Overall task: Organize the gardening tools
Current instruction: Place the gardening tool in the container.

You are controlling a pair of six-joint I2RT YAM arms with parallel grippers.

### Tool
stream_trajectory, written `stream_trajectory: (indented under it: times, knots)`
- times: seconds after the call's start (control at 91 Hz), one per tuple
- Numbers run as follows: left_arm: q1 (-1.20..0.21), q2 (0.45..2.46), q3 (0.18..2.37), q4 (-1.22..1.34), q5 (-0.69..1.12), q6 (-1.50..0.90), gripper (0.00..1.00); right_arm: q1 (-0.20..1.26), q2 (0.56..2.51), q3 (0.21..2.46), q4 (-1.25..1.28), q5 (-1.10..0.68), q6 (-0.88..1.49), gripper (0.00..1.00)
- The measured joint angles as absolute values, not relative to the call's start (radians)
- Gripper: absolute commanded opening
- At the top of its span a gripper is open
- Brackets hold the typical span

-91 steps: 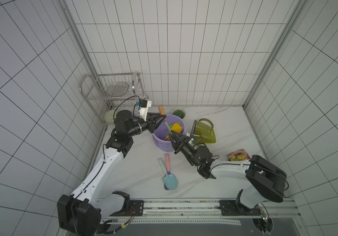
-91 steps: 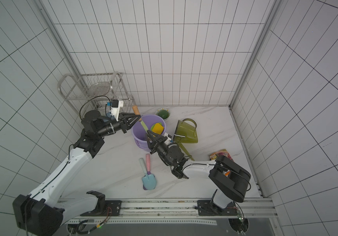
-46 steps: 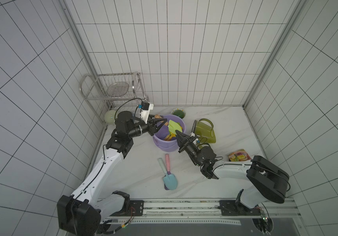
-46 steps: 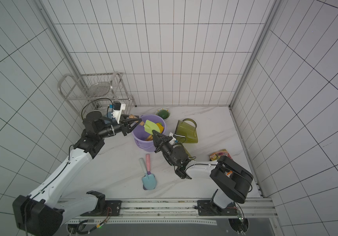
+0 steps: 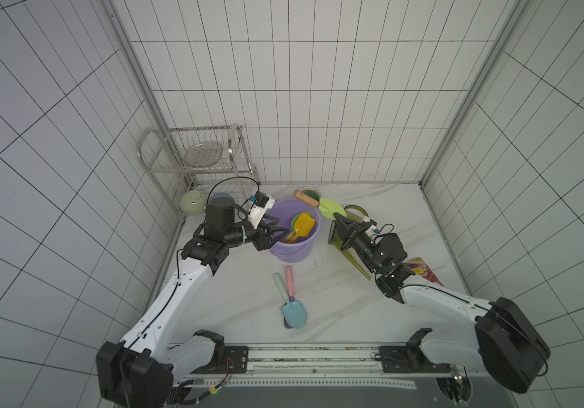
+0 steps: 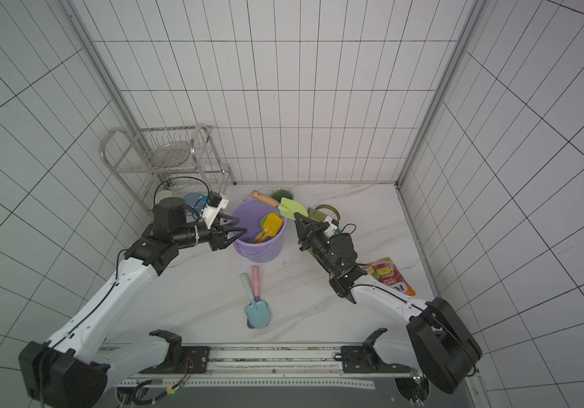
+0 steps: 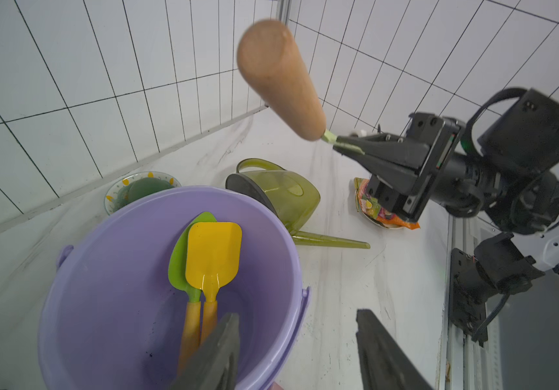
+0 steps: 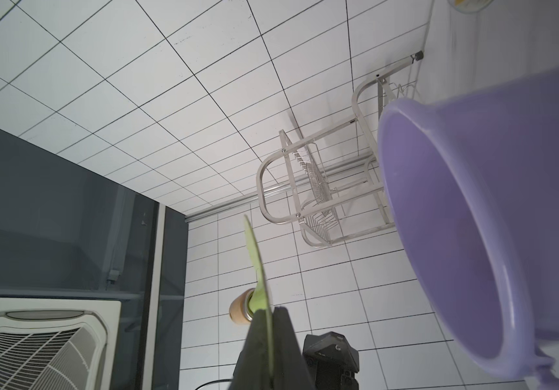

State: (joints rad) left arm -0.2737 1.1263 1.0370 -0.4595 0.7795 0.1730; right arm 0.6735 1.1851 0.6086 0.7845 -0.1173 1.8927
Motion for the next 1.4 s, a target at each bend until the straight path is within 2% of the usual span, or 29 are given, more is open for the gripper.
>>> stream_trajectory:
  times: [0.154,0.319,0.55,0.682,1.044,1.187,1.396]
  knots:
    - [-0.28,1.116,1.063,-0.663,0.805,0.381,0.57,0.582,1.081,0.868,0.276,-0.194,1.591,0.0]
    - [-0.3,1.113,1.063,-0.834,0.817,0.559,0.57,0.569,1.065,1.124,-0.082,-0.213,1.285,0.0]
    - [-0.325,1.112,1.062,-0.945,0.793,0.666,0.56,0.579,1.227,1.348,-0.385,-0.286,0.99,0.0]
    - [-0.352,1.111,1.057,-0.969,0.745,0.691,0.55,0.627,1.344,1.49,-0.565,-0.233,0.825,0.0]
    - [-0.46,1.092,0.957,-0.988,0.579,0.713,0.54,0.855,1.65,1.926,-0.882,0.101,0.441,0.0]
    - [-0.464,1.08,0.949,-0.987,0.548,0.716,0.53,0.892,1.744,1.988,-0.926,0.183,0.362,0.0]
    - [-0.465,1.073,0.926,-0.986,0.52,0.724,0.53,0.899,1.811,1.993,-0.92,0.214,0.314,0.0]
